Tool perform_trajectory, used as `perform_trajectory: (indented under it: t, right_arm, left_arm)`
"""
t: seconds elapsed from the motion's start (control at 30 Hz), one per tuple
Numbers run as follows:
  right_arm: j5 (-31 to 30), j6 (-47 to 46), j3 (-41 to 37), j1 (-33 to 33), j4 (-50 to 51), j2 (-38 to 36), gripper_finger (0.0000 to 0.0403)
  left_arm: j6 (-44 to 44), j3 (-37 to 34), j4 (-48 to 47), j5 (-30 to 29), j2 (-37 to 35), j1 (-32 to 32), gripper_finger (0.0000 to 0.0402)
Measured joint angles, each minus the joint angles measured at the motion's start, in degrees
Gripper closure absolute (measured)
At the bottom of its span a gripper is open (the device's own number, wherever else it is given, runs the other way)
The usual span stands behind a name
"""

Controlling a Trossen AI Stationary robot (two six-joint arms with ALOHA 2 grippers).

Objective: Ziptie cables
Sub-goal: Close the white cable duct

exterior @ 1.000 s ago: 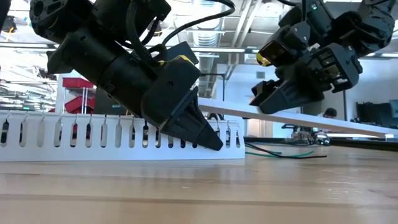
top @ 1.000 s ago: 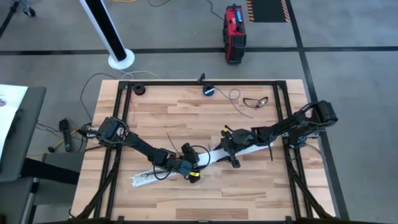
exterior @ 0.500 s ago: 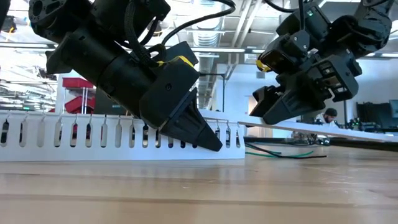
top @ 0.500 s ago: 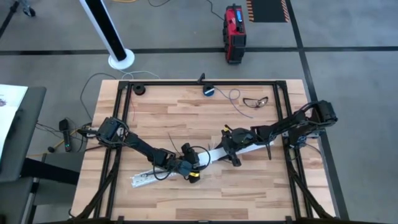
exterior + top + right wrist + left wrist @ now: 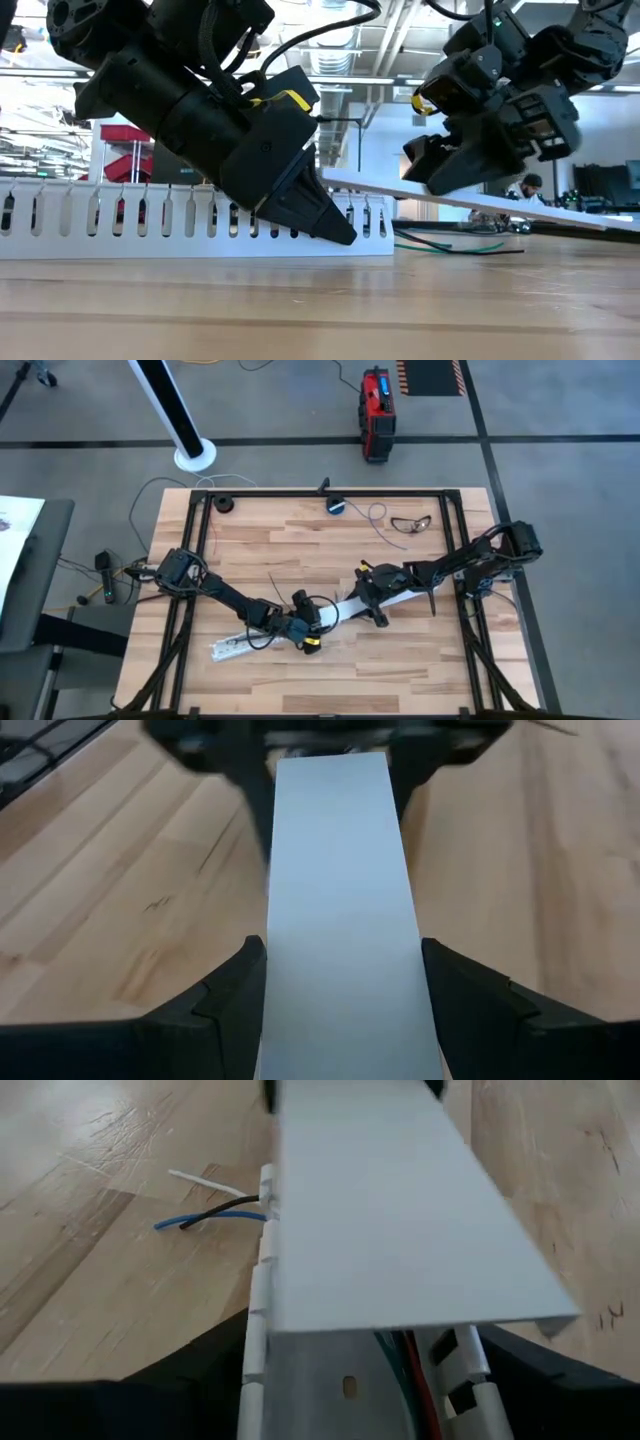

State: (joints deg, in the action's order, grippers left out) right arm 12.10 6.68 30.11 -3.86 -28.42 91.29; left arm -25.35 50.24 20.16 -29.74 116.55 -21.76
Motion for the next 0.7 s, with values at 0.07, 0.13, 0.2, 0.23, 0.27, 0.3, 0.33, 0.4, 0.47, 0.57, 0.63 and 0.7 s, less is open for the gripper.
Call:
perform_trajectory:
  t: [0.07, 0.13, 0.2, 0.23, 0.27, 0.3, 0.33, 0.4, 0.47, 0.57, 0.63, 0.7]
  right_arm:
    - [0.02, -0.01, 0.0, 0.69, -0.95, 0.0, 0.0181]
    - [0.02, -0.02, 0.0, 1.36, -0.9, 0.0, 0.0181]
    - [0.05, -0.17, 0.0, 1.88, -0.52, 0.0, 0.0181]
    - [0.04, -0.17, 0.0, 2.05, -0.41, 0.0, 0.0181]
    - [0.04, -0.17, 0.0, 2.19, -0.29, 0.0, 0.0181]
    - [0.05, -0.17, 0.0, 2.17, -0.2, 0.0, 0.0181]
    - [0.04, -0.17, 0.0, 2.17, -0.2, 0.0, 0.0181]
    - [0.11, -0.17, 0.0, 2.14, -0.2, 0.0, 0.0181]
    - [0.25, -0.17, 0.0, 2.14, -0.2, 0.0, 0.0181]
    - [0.31, -0.17, 0.0, 2.12, -0.2, 0.0, 0.0181]
    - [0.32, -0.17, 0.0, 2.12, -0.21, 0.0, 0.0181]
    - [0.44, -0.17, 0.0, 2.12, -0.2, 0.0, 0.0181]
  left_arm:
    - [-0.02, 0.0, -0.02, 0.1, 0.0, 0.0, 0.0139]
    - [0.02, 0.0, -0.01, 0.2, 0.0, 0.0, 0.0139]
    - [0.03, 0.0, 0.01, 0.22, 0.0, 0.0, 0.0139]
    - [0.03, 0.0, 0.03, 0.22, 0.0, 0.0, 0.0139]
    - [0.03, 0.0, 0.13, 0.22, 0.0, 0.0, 0.0139]
    - [0.03, 0.01, 0.15, 0.22, 0.0, 0.0, 0.0139]
    - [0.03, 0.0, 0.15, 0.19, 0.0, 0.0, 0.0139]
    - [0.14, 0.0, 0.16, 0.02, 0.0, 0.0, 0.0139]
    - [0.34, 0.0, 0.2, 0.02, 0.0, 0.0, 0.0141]
    - [0.33, 0.0, 0.28, 0.0, 0.0, 0.0, 0.0153]
    - [0.33, 0.0, 0.31, -0.12, 0.0, 0.0, 0.0162]
    - [0.14, 0.0, 0.31, -0.23, 0.0, 0.0, 0.0168]
